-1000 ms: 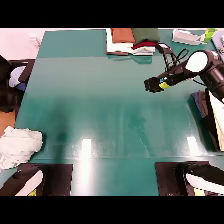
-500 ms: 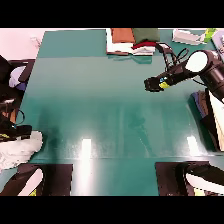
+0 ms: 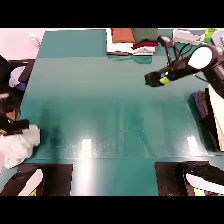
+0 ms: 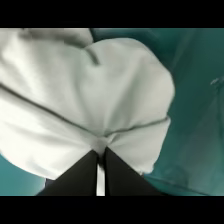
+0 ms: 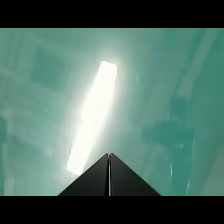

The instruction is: Fold the shirts.

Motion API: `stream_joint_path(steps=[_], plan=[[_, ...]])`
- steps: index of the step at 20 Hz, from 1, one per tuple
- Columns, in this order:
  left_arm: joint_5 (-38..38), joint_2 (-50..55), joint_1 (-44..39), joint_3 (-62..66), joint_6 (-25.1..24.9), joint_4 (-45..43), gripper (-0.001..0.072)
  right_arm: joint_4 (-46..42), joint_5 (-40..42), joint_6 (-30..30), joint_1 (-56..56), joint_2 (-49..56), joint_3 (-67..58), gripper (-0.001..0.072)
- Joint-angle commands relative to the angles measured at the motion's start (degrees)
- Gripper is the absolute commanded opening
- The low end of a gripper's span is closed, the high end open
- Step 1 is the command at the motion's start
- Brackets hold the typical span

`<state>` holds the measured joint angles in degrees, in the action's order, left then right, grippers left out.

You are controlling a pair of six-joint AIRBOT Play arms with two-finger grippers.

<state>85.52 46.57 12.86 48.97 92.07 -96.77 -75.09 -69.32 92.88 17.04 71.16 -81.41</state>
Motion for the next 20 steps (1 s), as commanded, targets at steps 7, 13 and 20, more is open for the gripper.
stream_joint_path(steps=[7, 13, 20], plan=[[-0.4, 1.0, -34.9, 41.7, 8.1, -1.3, 0.0020, -0.4, -1.6, 0.0, 0.0, 0.0, -26.2, 0.0019], [-5.4, 11.3, -52.5, 50.1, 7.9, -2.2, 0.0019, -10.0, -1.7, 0.1, 0.0, -0.3, -37.0, 0.0019], [-13.7, 34.2, -62.0, 50.1, 0.7, 5.1, 0.0047, -11.0, -0.7, 0.1, 0.0, -5.7, -26.0, 0.0019]])
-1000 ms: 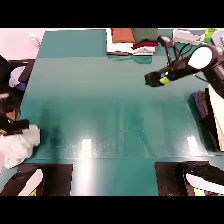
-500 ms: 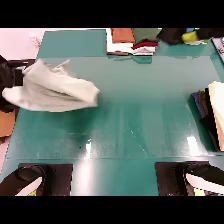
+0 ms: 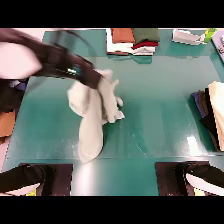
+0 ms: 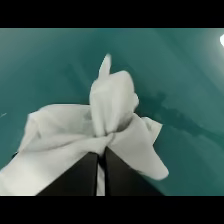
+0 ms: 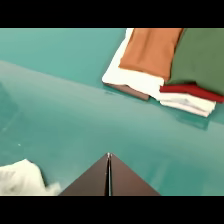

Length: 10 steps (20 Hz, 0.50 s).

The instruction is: Fold the shirts.

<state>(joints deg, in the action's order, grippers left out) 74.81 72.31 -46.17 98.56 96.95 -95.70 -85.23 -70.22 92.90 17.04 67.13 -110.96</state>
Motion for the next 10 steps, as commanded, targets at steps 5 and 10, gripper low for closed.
stream_joint_path(steps=[5, 10], plan=[[1.5, 10.1, 6.1, 0.4, -3.9, 1.1, 0.0604, -0.8, -0.9, 0.1, 0.0, -1.7, 7.5, 0.0019], [8.3, 8.8, 24.3, -2.8, -4.0, 3.5, 0.0606, -0.3, -1.4, 0.1, 0.0, -0.5, 7.5, 0.0019]])
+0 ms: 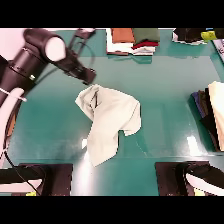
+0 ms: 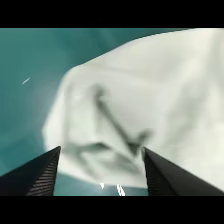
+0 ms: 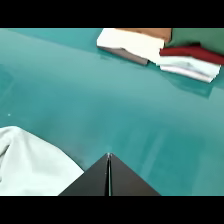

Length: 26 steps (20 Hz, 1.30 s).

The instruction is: Fold the shirts.

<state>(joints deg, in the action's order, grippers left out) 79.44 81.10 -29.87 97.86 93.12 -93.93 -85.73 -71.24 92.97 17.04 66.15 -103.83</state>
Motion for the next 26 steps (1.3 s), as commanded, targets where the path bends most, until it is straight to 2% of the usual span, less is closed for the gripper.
stream_joint_path(steps=[1, 6, 9, 10, 11, 13, 14, 17, 19, 20, 21, 22, 24, 26], plan=[[2.9, 0.0, 9.5, -4.7, -0.5, 3.0, 0.0632, 0.2, -0.3, 0.0, 0.0, 0.7, 0.4, 0.0019], [-10.1, 2.2, 10.4, -21.7, -0.6, 4.4, 0.0634, 0.5, -0.9, 0.0, 0.0, 1.9, 0.4, 0.0019], [-11.5, 7.1, 10.4, -22.9, -0.5, 6.1, 0.0632, 0.7, -2.3, 0.7, 0.1, 3.3, 0.4, 0.0019], [-11.8, 8.1, 10.4, -22.9, -0.5, 6.7, 0.0606, 0.7, -3.7, 1.3, 0.1, 3.9, 0.4, 0.0019], [-12.7, 8.5, 10.4, -22.9, -0.6, 6.8, 0.0483, 0.7, -5.9, 1.6, 0.1, 4.7, 0.4, 0.0019], [-13.1, 8.5, 10.4, -22.3, -0.6, 6.1, 0.0089, 0.6, -11.1, 1.7, 0.0, 6.5, 1.1, 0.0019], [-12.7, 8.4, 10.4, -21.6, -0.7, 5.0, 0.0024, 0.6, -12.7, 1.7, 0.0, 6.8, 3.1, 0.0019], [-10.9, 8.4, 10.4, -19.2, -2.7, 3.8, 0.0025, 0.6, -14.7, 2.4, 0.0, 6.8, 14.8, 0.0019], [-10.6, 8.3, 10.4, -18.8, -3.2, 3.8, 0.0025, 0.9, -13.3, 3.2, 0.1, 6.8, 24.3, 0.0027], [-10.5, 8.3, 10.4, -18.8, -3.2, 3.9, 0.0025, 2.6, -11.8, 3.5, 0.2, 6.9, 28.9, 0.0217], [-10.5, 8.3, 10.4, -18.8, -3.2, 3.8, 0.0024, 5.6, -9.1, 3.5, 0.1, 6.9, 33.7, 0.0558], [-10.5, 8.3, 10.4, -18.8, -3.2, 3.8, 0.0024, 8.6, -6.3, 3.7, 0.2, 6.9, 37.7, 0.0615], [-10.4, 8.3, 10.4, -18.8, -3.2, 3.9, 0.0025, 15.1, -0.2, 4.8, 0.5, 6.9, 45.0, 0.0614], [-10.5, 8.3, 10.4, -18.8, -3.2, 3.9, 0.0025, 17.3, 5.0, 6.3, 1.6, 7.1, 50.1, 0.0588]])
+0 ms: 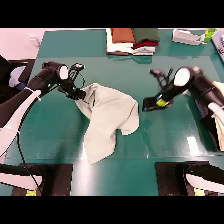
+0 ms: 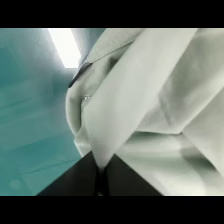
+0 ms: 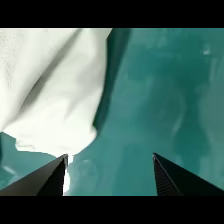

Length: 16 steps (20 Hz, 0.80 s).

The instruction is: Fold the shirts.

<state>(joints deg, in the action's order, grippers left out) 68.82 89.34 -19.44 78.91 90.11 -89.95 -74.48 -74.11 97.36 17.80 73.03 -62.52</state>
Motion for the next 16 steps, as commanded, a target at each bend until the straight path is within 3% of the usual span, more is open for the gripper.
stream_joint_path(steps=[1, 6, 7, 8, 9, 10, 13, 16], plan=[[0.1, 0.0, 0.0, 0.1, -0.2, -0.1, 0.0025, 6.1, 9.2, 2.1, 1.9, 0.9, 10.2, 0.0572], [0.2, 0.0, 0.0, 0.1, -0.2, -0.1, 0.0025, 12.1, 15.1, 2.0, 6.3, 6.2, 11.3, 0.0547], [0.2, 0.0, 0.0, 0.1, -0.2, -0.1, 0.0025, 12.3, 16.8, 2.0, 6.9, 6.7, 11.3, 0.0468], [0.3, 0.0, 0.0, 0.1, -0.2, -0.1, 0.0025, 12.1, 17.4, 2.0, 7.1, 6.9, 11.3, 0.0335], [0.5, 0.0, 0.0, 0.1, -0.2, -0.1, 0.0025, 11.3, 17.7, 2.0, 7.2, 6.8, 11.3, 0.0129], [0.7, -0.3, 0.0, 0.2, -0.2, -0.3, 0.0025, 10.5, 17.9, 2.0, 7.1, 6.2, 11.3, 0.0021], [-2.0, -5.7, 0.0, 0.3, -0.1, -3.1, 0.0024, 6.2, 17.6, 2.3, 3.9, 0.3, 9.6, 0.0017], [-4.1, -15.9, 0.0, 3.9, -0.2, -4.4, 0.0024, -1.0, 11.5, 2.2, -3.1, -7.8, 0.5, 0.0016]])
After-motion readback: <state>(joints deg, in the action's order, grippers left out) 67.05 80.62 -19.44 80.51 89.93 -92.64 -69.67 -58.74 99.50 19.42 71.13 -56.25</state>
